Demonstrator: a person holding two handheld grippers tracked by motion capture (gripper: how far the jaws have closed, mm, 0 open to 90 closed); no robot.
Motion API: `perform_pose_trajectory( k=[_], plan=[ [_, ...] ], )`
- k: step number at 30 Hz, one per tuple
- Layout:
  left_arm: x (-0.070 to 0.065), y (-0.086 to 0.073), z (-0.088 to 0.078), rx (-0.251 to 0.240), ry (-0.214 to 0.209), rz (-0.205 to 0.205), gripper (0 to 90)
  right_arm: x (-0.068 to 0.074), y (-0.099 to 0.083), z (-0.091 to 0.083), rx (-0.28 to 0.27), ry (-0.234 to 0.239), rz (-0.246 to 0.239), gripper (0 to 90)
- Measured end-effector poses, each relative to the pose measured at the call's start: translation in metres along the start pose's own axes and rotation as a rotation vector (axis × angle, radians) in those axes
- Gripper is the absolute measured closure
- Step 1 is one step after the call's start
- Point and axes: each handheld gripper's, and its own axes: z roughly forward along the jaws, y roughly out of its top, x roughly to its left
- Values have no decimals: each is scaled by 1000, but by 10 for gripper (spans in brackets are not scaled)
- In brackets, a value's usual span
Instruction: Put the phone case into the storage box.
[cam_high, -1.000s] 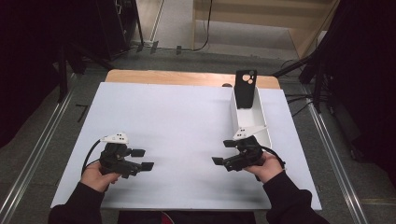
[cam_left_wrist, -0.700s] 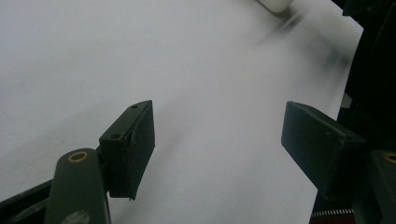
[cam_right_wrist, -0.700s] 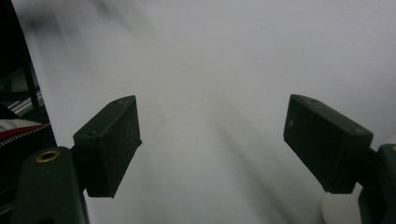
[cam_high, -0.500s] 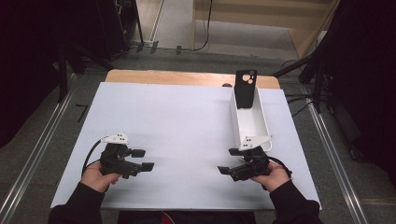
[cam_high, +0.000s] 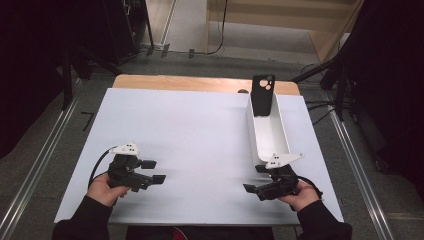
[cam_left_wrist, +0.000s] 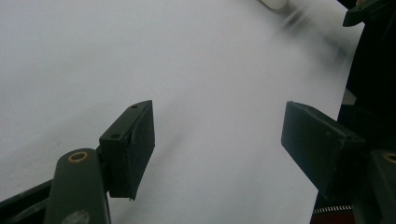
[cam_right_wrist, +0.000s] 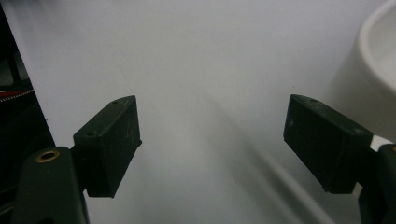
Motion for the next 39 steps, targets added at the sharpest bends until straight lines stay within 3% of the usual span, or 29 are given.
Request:
perform_pose_trajectory(
  k=[6,16,21,39],
  plan=[
    [-2,-2,0,2,2,11,253,-5,-7,-4,5,-30,3,172],
    [-3,-8,-4,1,5,9,253,-12,-17,-6,9,-39,31,171],
    [-2,-8,-4,6,0,12,253,-13,-18,-4,18,-49,21,171],
    [-1,-8,-3,5,-2,12,253,-13,-19,-2,28,-41,22,172]
  ],
)
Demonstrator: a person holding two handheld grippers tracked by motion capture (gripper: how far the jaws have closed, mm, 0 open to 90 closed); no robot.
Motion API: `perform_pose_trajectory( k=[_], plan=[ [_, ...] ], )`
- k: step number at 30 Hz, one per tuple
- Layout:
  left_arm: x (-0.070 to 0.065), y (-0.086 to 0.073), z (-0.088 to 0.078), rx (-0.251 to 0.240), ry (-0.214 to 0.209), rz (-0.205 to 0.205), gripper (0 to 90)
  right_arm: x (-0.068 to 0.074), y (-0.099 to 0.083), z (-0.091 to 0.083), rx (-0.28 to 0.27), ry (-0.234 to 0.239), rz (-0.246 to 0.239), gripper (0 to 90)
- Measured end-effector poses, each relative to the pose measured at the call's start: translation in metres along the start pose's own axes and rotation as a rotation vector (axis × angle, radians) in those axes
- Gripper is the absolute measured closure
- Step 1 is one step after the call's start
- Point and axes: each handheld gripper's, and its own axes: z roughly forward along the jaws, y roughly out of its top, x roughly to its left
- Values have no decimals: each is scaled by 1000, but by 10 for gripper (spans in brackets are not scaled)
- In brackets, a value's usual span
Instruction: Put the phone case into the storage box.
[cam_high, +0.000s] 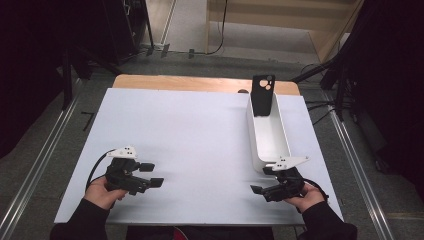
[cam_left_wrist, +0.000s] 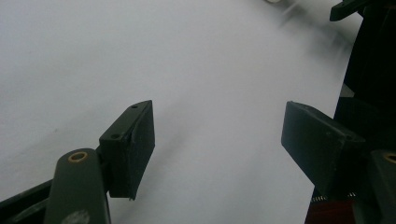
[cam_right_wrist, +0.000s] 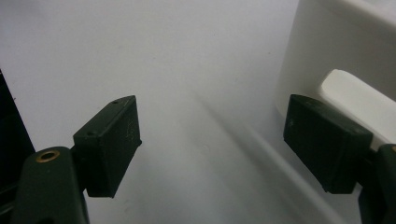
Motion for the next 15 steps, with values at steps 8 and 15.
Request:
perform_pose_trajectory(
  k=[8,15],
  plan=[
    [0,0,0,3,1,1,253,-1,0,0,0,2,-1,171],
    [1,1,0,8,2,0,252,-1,-1,1,14,0,7,172]
  ],
)
